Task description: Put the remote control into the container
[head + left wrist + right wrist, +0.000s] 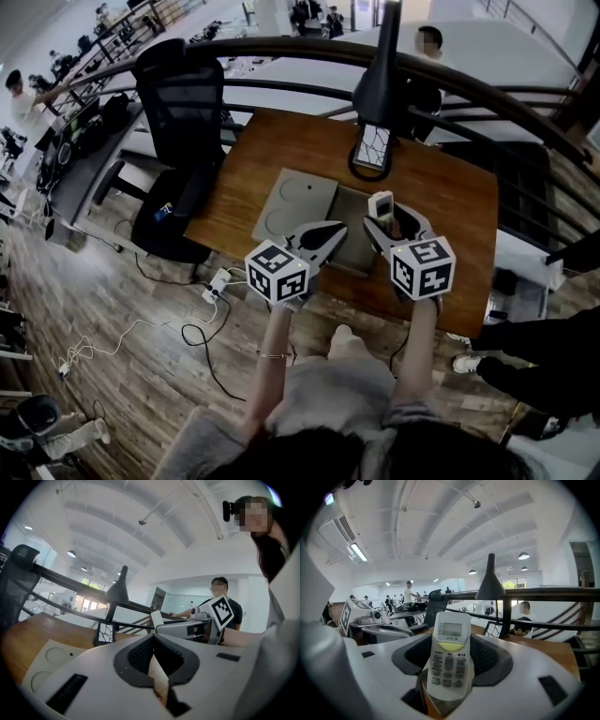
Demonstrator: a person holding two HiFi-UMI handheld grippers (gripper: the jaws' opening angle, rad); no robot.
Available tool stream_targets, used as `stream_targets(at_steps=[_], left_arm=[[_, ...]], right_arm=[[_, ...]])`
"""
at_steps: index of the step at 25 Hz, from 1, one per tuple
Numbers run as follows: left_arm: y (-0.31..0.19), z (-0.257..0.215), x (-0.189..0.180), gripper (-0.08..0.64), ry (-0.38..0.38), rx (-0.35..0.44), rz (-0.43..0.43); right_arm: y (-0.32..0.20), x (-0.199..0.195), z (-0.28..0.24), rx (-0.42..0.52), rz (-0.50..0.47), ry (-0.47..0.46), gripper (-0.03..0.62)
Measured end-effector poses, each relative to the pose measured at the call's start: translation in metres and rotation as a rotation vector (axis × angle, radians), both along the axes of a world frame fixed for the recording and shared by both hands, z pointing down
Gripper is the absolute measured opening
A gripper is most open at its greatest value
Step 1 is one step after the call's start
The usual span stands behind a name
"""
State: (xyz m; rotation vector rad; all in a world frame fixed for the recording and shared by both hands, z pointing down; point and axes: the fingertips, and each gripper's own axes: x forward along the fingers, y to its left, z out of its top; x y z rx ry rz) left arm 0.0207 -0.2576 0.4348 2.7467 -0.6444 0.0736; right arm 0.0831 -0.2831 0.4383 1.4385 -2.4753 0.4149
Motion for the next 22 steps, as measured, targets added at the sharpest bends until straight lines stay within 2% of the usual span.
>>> stream_targets(at_steps=[12,22], left_arm=[[-0.022,0.029,-0.003,0.003,-0.019,-0.096,0.008],[-0.036,0.066,-0.017,0.003,-0.039,-0.201,0.017]], right_arm=[[-0.03,-0.009,0.03,-0.086,-0.028,0.058,0.253],[-0.048,-0.023,0.087,-0.219,-0.053,0.123,0.253]])
